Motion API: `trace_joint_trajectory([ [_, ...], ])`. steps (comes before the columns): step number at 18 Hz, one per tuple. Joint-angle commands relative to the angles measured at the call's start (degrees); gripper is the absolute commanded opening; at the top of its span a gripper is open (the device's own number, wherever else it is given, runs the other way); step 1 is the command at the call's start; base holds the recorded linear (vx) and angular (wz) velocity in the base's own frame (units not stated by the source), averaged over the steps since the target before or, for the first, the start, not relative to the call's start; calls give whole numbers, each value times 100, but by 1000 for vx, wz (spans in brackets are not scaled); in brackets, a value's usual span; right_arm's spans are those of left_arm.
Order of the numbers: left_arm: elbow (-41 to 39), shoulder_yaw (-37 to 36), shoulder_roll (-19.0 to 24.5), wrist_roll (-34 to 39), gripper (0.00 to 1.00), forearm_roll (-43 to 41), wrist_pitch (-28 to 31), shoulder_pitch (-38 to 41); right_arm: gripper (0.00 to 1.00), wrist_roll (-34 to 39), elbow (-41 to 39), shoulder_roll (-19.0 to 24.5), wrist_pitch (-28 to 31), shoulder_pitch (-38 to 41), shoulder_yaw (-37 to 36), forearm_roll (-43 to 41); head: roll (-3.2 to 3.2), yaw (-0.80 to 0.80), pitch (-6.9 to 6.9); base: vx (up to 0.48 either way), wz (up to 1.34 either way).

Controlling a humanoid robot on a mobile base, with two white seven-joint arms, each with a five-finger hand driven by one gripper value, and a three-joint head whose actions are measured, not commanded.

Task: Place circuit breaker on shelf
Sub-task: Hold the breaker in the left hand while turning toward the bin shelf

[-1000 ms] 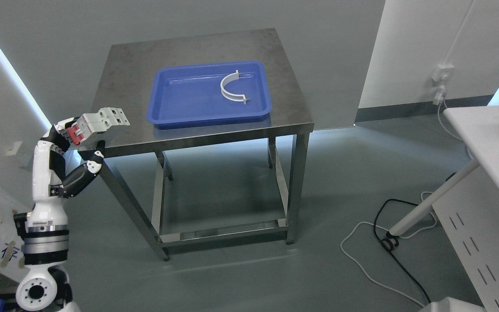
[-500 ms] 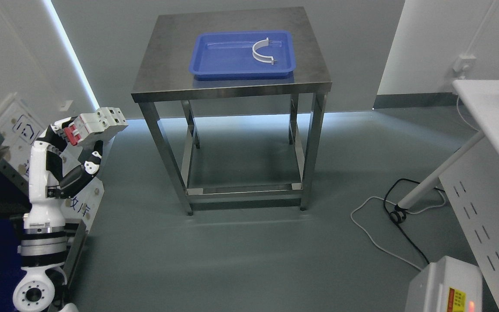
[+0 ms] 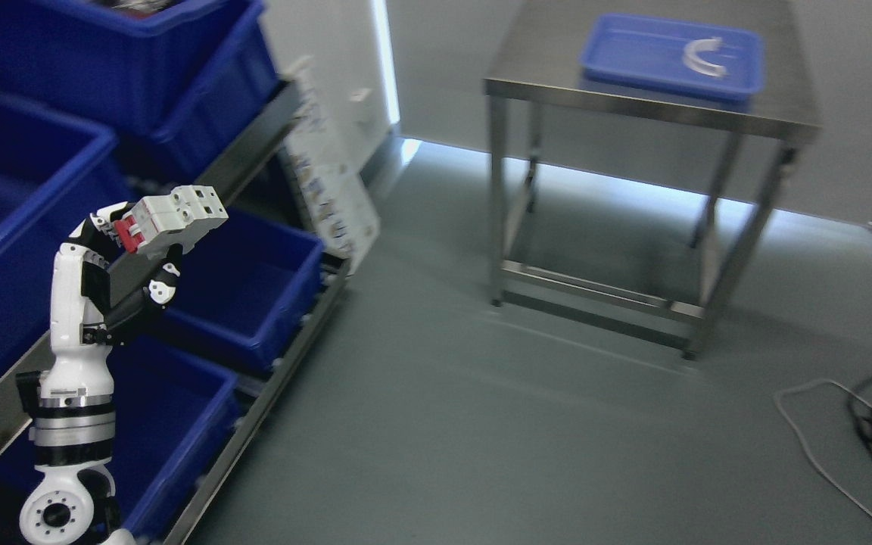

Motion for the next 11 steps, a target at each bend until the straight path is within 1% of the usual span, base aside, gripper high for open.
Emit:
trace_joint_trajectory([
  [1,-50,-15,93,-80,13,2,-1,-36,100,-4,-1,-100,366,-1,114,0,0,0,0,-256,1495],
  [4,-111,-418,93,-80,13,2,-1,-360,100,-4,-1,-100,366,-1,114,0,0,0,0,-246,1730],
  [6,-120,-830,93,-80,13,2,-1,-746,100,-4,-1,-100,366,-1,114,0,0,0,0,-155,1863],
  [8,-112,-1227,93,-71,13,-7,42,-1072,100,-4,-1,-100,366,-1,114,0,0,0,0,-115,1556],
  [9,-85,-1446,93,-62,13,-16,112,-1291,100,-4,-1,-100,366,-1,114,0,0,0,0,-16,1260],
  [11,-24,-1562,93,-53,13,-25,419,-1495,100,-4,-1,-100,366,-1,114,0,0,0,0,43,933],
])
